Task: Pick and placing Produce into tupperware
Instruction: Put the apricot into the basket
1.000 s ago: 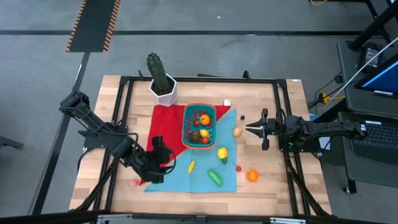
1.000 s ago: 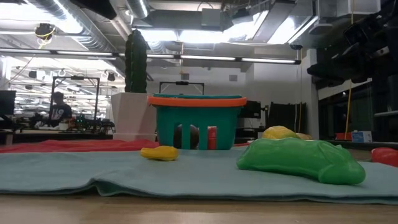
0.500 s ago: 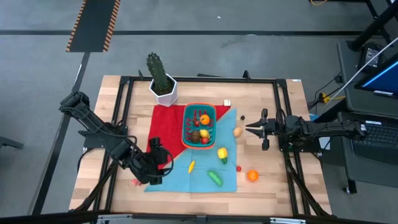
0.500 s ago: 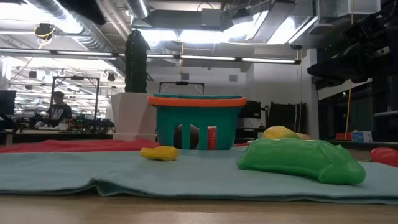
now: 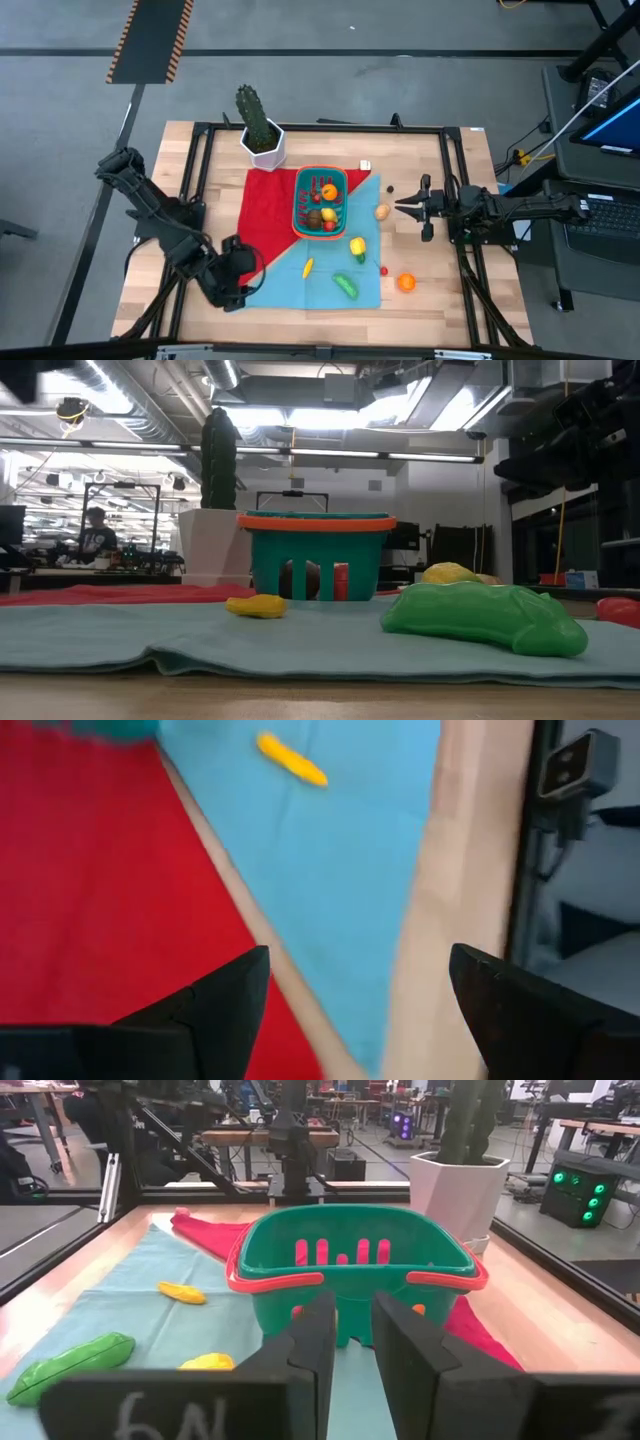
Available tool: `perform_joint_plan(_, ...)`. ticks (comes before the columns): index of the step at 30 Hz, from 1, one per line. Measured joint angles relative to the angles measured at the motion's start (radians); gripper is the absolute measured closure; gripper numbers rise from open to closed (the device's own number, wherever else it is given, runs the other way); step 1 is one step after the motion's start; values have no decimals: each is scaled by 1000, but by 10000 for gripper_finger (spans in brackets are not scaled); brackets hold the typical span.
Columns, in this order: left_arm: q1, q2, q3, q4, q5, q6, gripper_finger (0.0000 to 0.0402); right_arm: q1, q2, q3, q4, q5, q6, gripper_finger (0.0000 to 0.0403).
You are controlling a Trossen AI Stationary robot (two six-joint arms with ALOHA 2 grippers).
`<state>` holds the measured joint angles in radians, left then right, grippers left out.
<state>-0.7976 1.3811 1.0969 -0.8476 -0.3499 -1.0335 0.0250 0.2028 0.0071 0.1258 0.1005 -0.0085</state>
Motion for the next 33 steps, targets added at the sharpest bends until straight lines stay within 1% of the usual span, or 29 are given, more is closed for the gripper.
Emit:
perform_joint_plan(3, -52, 6, 0, 1, -1, -116, 102, 0, 0, 0, 4, 0, 4, 330)
perform_joint_plan(7, -114, 27, 0, -8, -59, -173, 102, 0, 0, 0, 6, 0, 4, 330)
perform_joint_plan(10, -137, 53, 0, -30, -55, -238, 102, 0, 0, 0, 14, 0, 4, 330)
perform_joint_plan(13, -150, 97, 0, -47, -23, -289, 102, 0, 0, 0, 15, 0, 4, 330)
perform_joint_plan(17, -154, 150, 0, -65, 85, -319, 102, 0, 0, 0, 20, 0, 6, 330)
perform_joint_plan(20, -155, 171, 0, -102, 140, -326, 102, 0, 0, 0, 31, 1, 20, 330)
perform_joint_plan(25, -176, 182, 0, -112, 158, -325, 102, 0, 0, 0, 36, 1, 32, 330)
perform_joint_plan(29, -196, 182, 0, -76, 158, -375, 102, 0, 0, 0, 36, 3, 33, 330)
perform_joint_plan(33, -209, 182, 0, -46, 158, -378, 102, 0, 0, 0, 41, 3, 48, 330)
